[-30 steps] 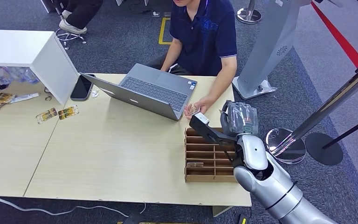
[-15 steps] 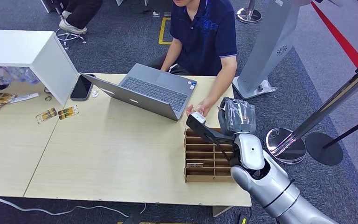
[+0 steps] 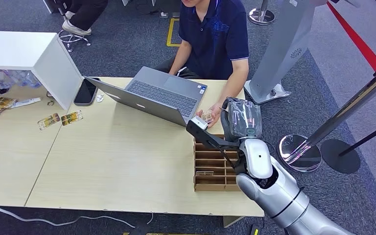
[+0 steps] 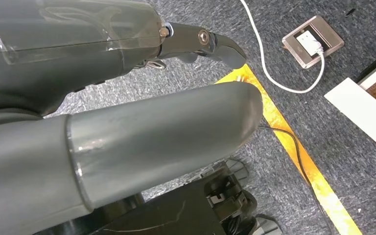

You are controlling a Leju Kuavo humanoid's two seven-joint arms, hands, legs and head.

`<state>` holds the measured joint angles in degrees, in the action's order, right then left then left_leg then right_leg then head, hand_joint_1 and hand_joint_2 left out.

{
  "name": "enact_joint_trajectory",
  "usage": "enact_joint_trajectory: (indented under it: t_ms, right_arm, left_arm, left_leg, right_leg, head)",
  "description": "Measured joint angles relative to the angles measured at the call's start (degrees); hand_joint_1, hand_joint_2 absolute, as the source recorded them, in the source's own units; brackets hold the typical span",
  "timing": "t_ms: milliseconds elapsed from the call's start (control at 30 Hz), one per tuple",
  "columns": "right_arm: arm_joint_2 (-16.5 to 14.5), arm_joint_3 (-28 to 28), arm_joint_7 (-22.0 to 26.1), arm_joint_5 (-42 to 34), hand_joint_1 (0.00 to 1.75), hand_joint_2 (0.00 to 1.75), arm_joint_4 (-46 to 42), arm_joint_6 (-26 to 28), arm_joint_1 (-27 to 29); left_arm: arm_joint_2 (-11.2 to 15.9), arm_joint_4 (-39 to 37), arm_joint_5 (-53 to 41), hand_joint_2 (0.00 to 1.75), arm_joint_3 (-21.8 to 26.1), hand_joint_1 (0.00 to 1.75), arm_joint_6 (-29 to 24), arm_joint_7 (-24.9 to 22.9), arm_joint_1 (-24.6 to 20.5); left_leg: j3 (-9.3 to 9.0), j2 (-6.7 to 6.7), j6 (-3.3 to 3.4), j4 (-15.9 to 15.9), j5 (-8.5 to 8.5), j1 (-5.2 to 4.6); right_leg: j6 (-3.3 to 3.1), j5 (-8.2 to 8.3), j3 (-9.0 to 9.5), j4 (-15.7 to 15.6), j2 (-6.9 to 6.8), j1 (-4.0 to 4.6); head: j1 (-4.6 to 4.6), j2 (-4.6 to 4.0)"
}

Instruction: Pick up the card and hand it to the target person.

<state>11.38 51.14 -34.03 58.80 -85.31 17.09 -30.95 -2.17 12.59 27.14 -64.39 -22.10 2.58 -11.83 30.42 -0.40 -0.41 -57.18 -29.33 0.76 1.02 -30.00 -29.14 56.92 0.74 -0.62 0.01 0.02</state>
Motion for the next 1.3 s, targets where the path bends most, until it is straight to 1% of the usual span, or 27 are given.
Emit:
enact_joint_trajectory:
  t_ms: [333, 567, 900, 1300]
  right_arm:
    - [-0.8, 0.6, 1.8, -0.7, 1.39, 1.75, 0.2, 0.3, 0.0]
    - [-1.4, 1.0, 2.1, -1.0, 1.41, 1.75, 0.4, 0.5, -0.1]
    - [-1.5, 1.4, 2.3, -1.4, 1.45, 1.75, 0.7, 0.5, -0.1]
    - [-2.0, 1.4, 2.3, -1.6, 1.44, 1.75, 0.8, 0.5, -0.1]
  left_arm:
    - [-0.2, 0.0, -0.2, 0.00, 0.0, 0.00, 0.0, 0.0, 0.0]
    - [-0.4, 0.0, -0.3, 0.00, 0.0, 0.00, 0.0, 0.0, 0.0]
    - [-0.4, 0.0, -0.3, 0.00, 0.0, 0.00, 0.0, 0.0, 0.0]
    - [-0.4, 0.0, -0.3, 0.00, 0.0, 0.00, 0.0, 0.0, 0.0]
  left_leg:
    - [0.00, 0.00, 0.00, 0.0, 0.00, 0.00]
    - [0.00, 0.00, 0.00, 0.0, 0.00, 0.00]
    - [0.00, 0.00, 0.00, 0.0, 0.00, 0.00]
    - [0.00, 0.00, 0.00, 0.0, 0.00, 0.00]
  right_leg:
    - [0.00, 0.00, 0.00, 0.0, 0.00, 0.00]
    - [0.00, 0.00, 0.00, 0.0, 0.00, 0.00]
    - [0.00, 0.00, 0.00, 0.0, 0.00, 0.00]
    - [0.00, 0.00, 0.00, 0.0, 0.00, 0.00]
  head:
    - [-0.01, 0.01]
    - [0.00, 0.01]
    - [-0.01, 0.01]
    - [-0.01, 0.01]
